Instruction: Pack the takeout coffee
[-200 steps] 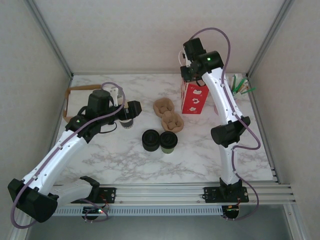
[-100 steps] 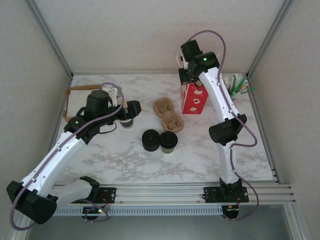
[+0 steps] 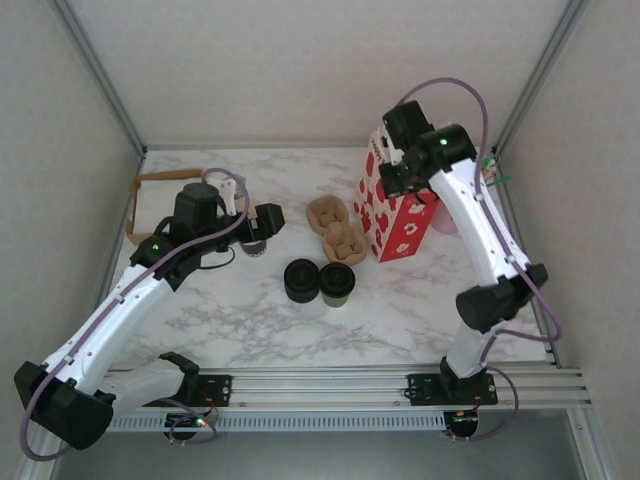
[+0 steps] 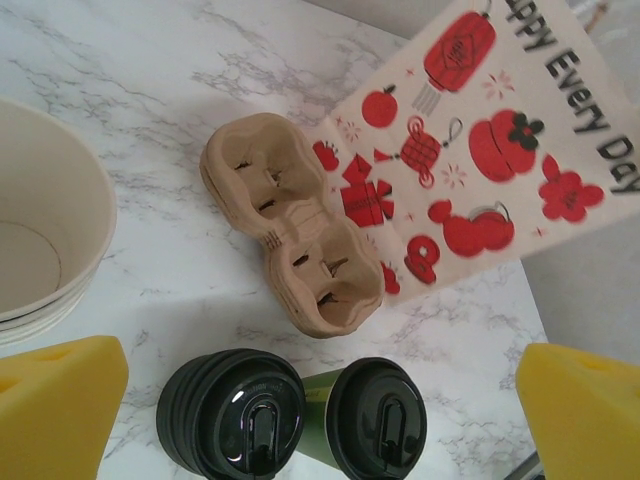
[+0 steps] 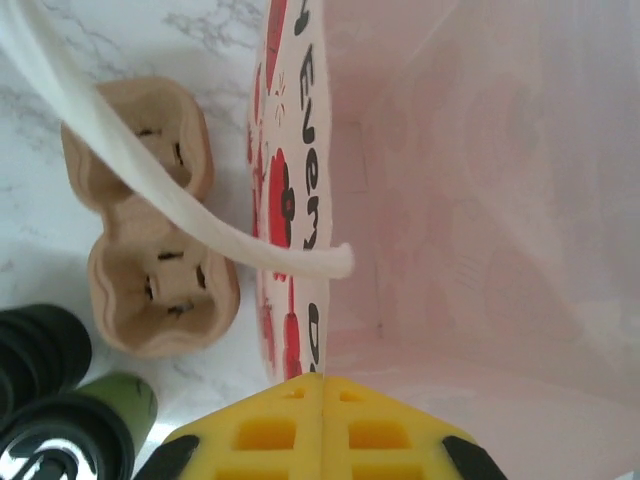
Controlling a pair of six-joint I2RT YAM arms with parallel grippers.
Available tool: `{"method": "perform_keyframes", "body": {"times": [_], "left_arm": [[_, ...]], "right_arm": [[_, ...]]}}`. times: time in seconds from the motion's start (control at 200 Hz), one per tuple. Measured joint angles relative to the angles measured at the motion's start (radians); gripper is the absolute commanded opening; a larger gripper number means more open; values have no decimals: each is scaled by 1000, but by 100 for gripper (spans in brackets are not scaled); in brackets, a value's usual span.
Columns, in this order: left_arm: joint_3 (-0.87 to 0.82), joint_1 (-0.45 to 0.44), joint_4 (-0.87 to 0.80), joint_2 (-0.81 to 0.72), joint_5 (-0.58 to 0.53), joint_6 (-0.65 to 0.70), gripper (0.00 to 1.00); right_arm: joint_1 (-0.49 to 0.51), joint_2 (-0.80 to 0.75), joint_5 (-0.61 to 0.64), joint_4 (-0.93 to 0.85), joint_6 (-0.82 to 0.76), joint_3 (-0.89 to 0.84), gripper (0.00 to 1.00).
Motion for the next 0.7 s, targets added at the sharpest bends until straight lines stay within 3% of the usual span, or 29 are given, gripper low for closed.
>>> {"method": "perform_keyframes", "body": {"times": [0.33, 0.696], "left_arm": [[-18, -2, 32, 0, 19, -12, 99], [-20, -32, 48, 1, 23, -36, 99]], "right_arm": [[71, -261, 73, -16, 96, -325, 0], [116, -386, 183, -90, 238, -475, 0]]}}
